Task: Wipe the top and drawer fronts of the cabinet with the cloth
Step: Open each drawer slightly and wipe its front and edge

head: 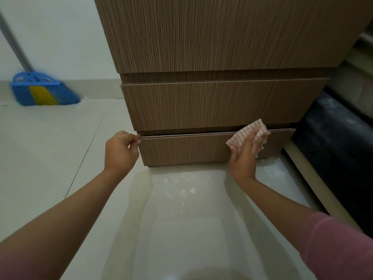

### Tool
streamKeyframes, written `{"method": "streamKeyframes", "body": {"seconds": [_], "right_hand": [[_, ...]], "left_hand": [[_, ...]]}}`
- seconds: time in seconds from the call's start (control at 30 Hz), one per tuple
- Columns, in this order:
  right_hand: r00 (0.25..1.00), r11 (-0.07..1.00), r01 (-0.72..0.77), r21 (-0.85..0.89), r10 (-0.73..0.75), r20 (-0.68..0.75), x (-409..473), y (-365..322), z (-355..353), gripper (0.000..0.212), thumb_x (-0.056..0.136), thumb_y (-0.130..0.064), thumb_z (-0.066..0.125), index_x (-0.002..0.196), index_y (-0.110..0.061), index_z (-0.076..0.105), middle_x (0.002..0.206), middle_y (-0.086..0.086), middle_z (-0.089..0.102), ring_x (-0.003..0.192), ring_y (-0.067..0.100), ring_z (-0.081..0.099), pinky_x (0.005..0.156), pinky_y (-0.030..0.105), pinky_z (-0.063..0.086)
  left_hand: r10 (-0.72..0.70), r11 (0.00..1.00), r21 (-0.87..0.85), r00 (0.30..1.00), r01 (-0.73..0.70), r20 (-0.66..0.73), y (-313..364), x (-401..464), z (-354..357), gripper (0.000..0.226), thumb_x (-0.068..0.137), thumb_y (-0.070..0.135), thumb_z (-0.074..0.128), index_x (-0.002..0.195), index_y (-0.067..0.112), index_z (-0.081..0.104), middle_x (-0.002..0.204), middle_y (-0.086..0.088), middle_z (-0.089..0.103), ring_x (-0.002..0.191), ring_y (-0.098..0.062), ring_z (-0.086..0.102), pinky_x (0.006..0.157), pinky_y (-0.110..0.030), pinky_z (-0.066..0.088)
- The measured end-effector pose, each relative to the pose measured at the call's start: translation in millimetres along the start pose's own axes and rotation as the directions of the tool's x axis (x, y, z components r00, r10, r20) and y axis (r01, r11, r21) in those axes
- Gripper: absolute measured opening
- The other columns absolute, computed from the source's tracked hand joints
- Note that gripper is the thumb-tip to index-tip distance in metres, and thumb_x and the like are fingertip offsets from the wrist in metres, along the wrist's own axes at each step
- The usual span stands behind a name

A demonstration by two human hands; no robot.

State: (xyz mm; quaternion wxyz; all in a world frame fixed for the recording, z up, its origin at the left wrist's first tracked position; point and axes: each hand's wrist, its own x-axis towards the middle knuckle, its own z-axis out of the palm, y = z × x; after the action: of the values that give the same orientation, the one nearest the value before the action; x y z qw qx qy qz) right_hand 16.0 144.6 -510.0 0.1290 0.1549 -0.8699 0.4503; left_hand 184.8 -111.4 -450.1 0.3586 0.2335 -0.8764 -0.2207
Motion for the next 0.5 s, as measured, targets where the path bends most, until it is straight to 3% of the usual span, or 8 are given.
{"method": "streamKeyframes", "body": {"seconds": [0.13,0.27,0.37,0.43,0.5], "right_hand": [[1.000,0.998,0.030,0.050,-0.030,-0.008,-2.3,-10.2,7.5,0.073,0.097,-0.021,0.045,0.148,-0.019,-0.007,0.155,0.015,-0.020,0.142,0.033,-0.016,0.109,0.038,0.013],[0.999,0.995,0.035,0.093,-0.033,-0.017,-8.1,-14.8,15.5,0.070,0.097,-0.018,0.044,0.149,-0.023,-0.002,0.158,0.012,-0.001,0.145,0.032,-0.001,0.107,0.031,0.017],[0.998,0.990,0.068,0.122,-0.068,-0.005,-11.5,-15.7,15.7,0.071,0.096,-0.016,0.045,0.149,-0.027,-0.001,0.158,0.010,0.008,0.145,0.032,0.008,0.111,0.037,0.024],[0.994,0.984,0.101,0.149,-0.104,0.012,-14.7,-18.9,12.2,0.072,0.096,-0.013,0.045,0.148,-0.028,-0.001,0.157,0.010,0.012,0.144,0.030,0.013,0.111,0.040,0.028],[0.989,0.974,0.127,0.187,-0.138,0.047,-20.9,-27.0,7.1,0.072,0.095,-0.008,0.046,0.147,-0.029,0.000,0.158,0.007,0.009,0.144,0.021,0.010,0.110,0.029,0.025]], "left_hand": [[-0.011,1.000,-0.002,1.000,0.011,-0.014,-0.2,0.4,4.0,0.012,0.082,0.000,0.064,0.091,0.000,0.072,0.076,-0.012,0.065,0.068,-0.018,0.054,0.065,-0.025,0.040],[-0.021,1.000,-0.012,1.000,0.021,-0.013,0.6,1.2,4.8,0.012,0.082,-0.001,0.063,0.090,0.000,0.072,0.077,-0.011,0.065,0.069,-0.017,0.054,0.066,-0.020,0.037],[-0.026,1.000,-0.008,1.000,0.026,0.001,2.5,2.9,2.3,0.013,0.082,0.001,0.063,0.091,0.001,0.072,0.079,-0.011,0.065,0.069,-0.016,0.054,0.066,-0.019,0.036],[-0.068,0.997,-0.021,0.998,0.069,0.005,4.8,1.8,2.2,0.014,0.084,0.003,0.061,0.095,0.002,0.071,0.083,-0.010,0.066,0.072,-0.013,0.052,0.068,-0.016,0.036],[-0.184,0.980,-0.078,0.983,0.183,0.001,9.5,-1.4,2.7,0.017,0.086,0.008,0.060,0.100,0.004,0.070,0.092,-0.009,0.067,0.078,-0.013,0.056,0.073,-0.019,0.041]]}}
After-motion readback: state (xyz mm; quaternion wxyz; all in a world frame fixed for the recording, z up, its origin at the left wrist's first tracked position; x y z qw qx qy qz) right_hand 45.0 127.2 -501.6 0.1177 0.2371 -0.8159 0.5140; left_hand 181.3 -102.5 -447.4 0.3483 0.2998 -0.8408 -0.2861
